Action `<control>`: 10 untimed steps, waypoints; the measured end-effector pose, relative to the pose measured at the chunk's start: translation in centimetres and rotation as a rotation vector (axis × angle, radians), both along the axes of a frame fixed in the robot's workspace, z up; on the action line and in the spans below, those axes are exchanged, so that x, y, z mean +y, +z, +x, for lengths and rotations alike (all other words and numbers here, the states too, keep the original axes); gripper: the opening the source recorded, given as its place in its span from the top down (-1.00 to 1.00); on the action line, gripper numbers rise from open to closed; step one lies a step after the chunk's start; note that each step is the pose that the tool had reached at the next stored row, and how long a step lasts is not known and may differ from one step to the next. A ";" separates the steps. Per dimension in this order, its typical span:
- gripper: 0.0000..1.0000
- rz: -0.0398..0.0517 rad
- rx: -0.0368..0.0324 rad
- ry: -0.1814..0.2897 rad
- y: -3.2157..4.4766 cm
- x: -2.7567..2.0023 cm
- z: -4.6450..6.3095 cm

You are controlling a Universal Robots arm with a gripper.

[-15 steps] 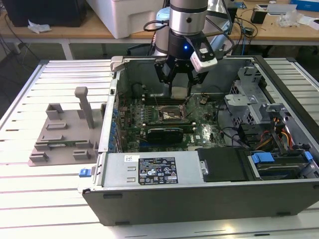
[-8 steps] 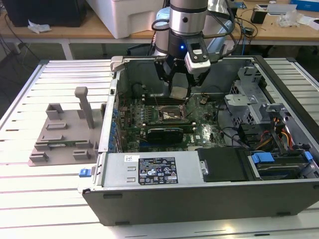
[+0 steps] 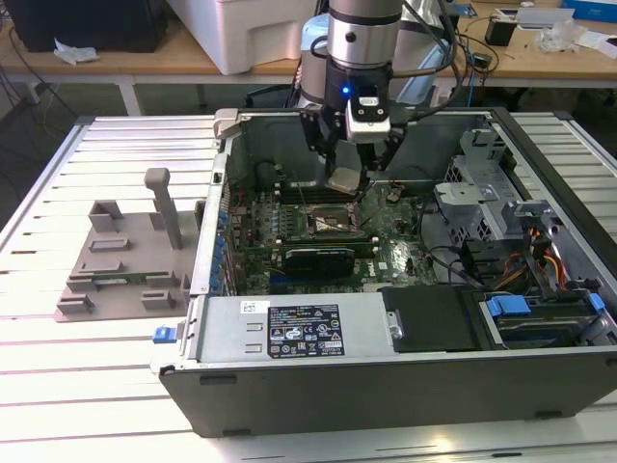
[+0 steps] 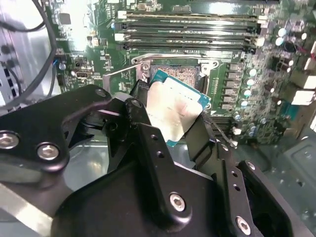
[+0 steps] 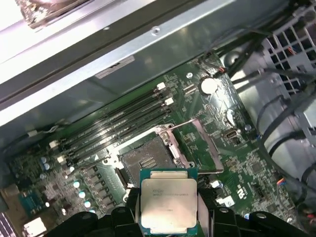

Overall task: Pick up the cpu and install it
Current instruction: 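Place the cpu into insertion slot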

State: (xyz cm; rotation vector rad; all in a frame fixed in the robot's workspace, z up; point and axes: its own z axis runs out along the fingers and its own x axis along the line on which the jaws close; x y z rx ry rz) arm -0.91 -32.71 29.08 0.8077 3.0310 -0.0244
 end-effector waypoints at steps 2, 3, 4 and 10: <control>-0.08 0.0000 0.0000 -0.034 0.00 0.00 0.0; -0.08 0.0000 0.0001 -0.065 0.00 0.00 0.0; -0.08 0.0000 0.0000 -0.078 0.00 0.00 0.0; -0.08 0.0000 0.0001 -0.178 0.00 0.00 0.0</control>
